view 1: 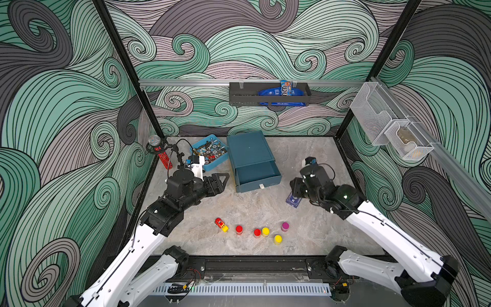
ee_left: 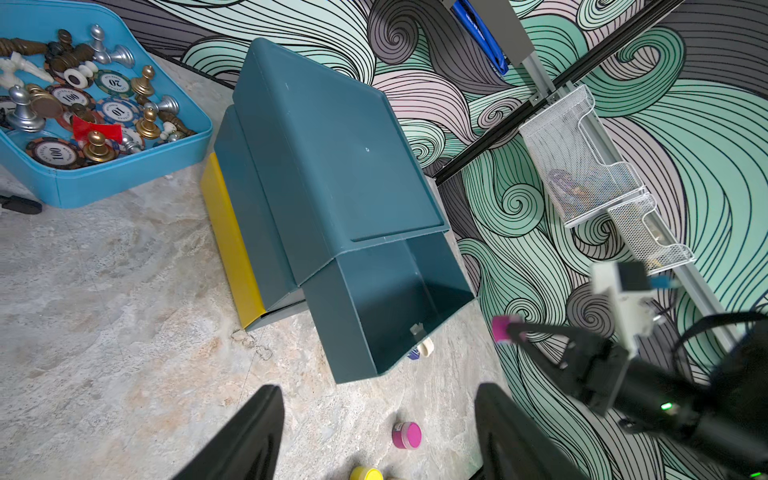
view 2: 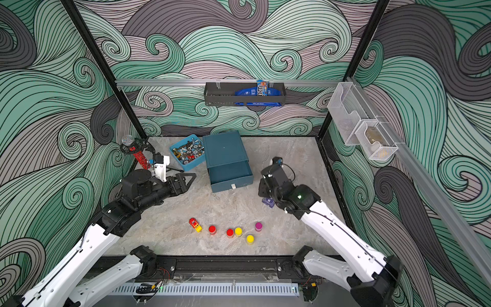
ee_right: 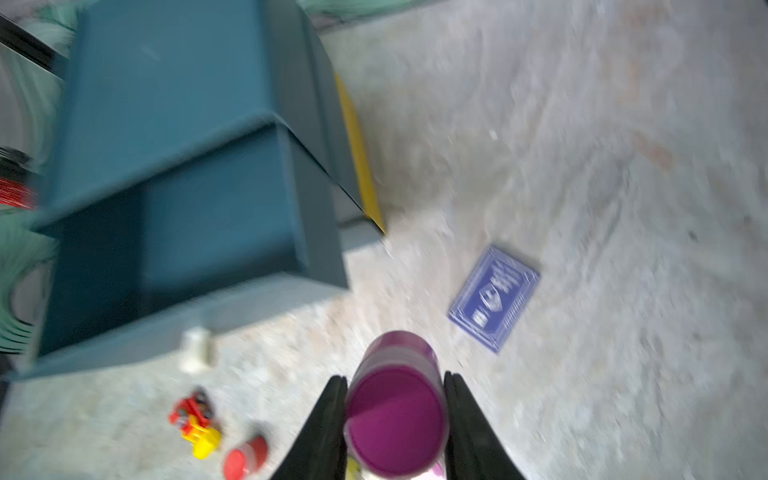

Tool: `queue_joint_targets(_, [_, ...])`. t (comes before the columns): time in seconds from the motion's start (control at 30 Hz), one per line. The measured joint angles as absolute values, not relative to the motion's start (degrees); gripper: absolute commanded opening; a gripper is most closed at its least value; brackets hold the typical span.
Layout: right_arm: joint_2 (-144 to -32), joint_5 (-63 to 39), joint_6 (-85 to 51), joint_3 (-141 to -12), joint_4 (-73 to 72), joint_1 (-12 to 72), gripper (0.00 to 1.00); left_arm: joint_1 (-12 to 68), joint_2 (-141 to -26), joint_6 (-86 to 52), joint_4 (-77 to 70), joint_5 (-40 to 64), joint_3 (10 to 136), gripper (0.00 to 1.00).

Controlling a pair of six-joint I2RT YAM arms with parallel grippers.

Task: Put the paint cans in the drawer according to color
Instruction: Place the paint can in the drawer.

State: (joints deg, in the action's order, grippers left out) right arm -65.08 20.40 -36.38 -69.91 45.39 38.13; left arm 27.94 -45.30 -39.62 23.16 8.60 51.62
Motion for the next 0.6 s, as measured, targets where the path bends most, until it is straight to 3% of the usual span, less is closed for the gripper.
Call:
queue_joint_targets(0.23, [-83.85, 14.94, -31.27, -91.92, 46.98, 38.39, 0.09, 27.94, -45.98, -39.57, 23.18, 7.92, 52.07, 0.76])
queue_joint_targets(0.6, [-95.33, 13.78, -28.64, -94.91, 52.34, 41.04, 0.09, 27.94, -45.39, -39.57, 23.16, 6.83, 52.53, 0.76])
